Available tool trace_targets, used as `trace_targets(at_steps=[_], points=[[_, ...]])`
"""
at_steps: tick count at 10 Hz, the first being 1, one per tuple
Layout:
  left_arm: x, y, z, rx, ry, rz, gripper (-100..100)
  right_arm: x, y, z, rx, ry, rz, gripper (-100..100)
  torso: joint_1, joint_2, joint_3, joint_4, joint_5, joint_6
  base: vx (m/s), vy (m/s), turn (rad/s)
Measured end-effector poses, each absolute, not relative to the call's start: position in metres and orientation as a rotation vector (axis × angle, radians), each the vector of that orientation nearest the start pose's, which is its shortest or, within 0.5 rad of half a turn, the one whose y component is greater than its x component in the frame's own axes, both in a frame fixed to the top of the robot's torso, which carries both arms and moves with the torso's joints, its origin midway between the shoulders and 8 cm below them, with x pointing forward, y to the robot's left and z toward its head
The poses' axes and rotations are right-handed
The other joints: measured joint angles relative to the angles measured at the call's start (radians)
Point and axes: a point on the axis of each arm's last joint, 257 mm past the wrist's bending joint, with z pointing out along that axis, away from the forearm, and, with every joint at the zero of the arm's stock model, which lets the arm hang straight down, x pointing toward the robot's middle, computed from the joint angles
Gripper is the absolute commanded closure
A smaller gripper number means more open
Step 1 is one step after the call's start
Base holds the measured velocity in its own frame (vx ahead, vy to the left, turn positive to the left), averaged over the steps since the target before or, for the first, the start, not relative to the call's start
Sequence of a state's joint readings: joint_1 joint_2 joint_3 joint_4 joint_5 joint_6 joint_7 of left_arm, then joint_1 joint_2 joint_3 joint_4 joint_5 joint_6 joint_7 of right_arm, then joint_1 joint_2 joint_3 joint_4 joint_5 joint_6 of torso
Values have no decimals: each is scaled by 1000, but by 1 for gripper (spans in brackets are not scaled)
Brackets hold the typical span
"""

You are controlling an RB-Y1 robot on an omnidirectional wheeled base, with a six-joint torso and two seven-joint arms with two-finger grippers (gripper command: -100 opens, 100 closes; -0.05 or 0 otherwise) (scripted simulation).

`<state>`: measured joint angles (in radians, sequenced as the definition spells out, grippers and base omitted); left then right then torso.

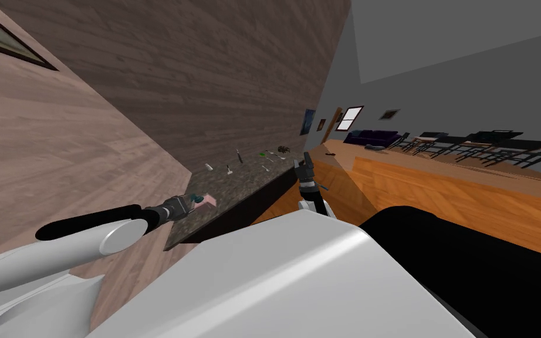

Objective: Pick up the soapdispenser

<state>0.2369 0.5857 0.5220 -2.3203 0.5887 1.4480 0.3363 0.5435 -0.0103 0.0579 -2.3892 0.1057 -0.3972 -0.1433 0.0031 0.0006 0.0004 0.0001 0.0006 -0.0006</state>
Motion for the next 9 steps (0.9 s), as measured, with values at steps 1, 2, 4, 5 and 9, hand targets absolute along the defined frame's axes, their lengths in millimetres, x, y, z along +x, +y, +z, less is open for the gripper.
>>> trace_targets(at_steps=[1,2,4,5,9], points=[[355,463,-176,-2026,1367,-629,-100,340,-252,38,681,666,1397,0,0,0,0,0,0,0,-23,29,-85],[351,464,-177,-2040,1376,-613,-100,340,-252,38,681,666,1397,0,1,0,0,0,0,-1,-15,22,-132],[345,466,-177,-2063,1395,-583,-100,340,-252,38,681,666,1397,0,0,-1,0,0,0,-1,-11,16,-104],[341,467,-177,-2073,1406,-568,-100,340,-252,38,681,666,1397,0,0,-1,0,0,0,0,-14,24,-214],[328,472,-174,-2116,1454,-500,-100,340,-252,38,681,666,1397,0,0,-1,-1,0,0,0,-9,19,-103]])
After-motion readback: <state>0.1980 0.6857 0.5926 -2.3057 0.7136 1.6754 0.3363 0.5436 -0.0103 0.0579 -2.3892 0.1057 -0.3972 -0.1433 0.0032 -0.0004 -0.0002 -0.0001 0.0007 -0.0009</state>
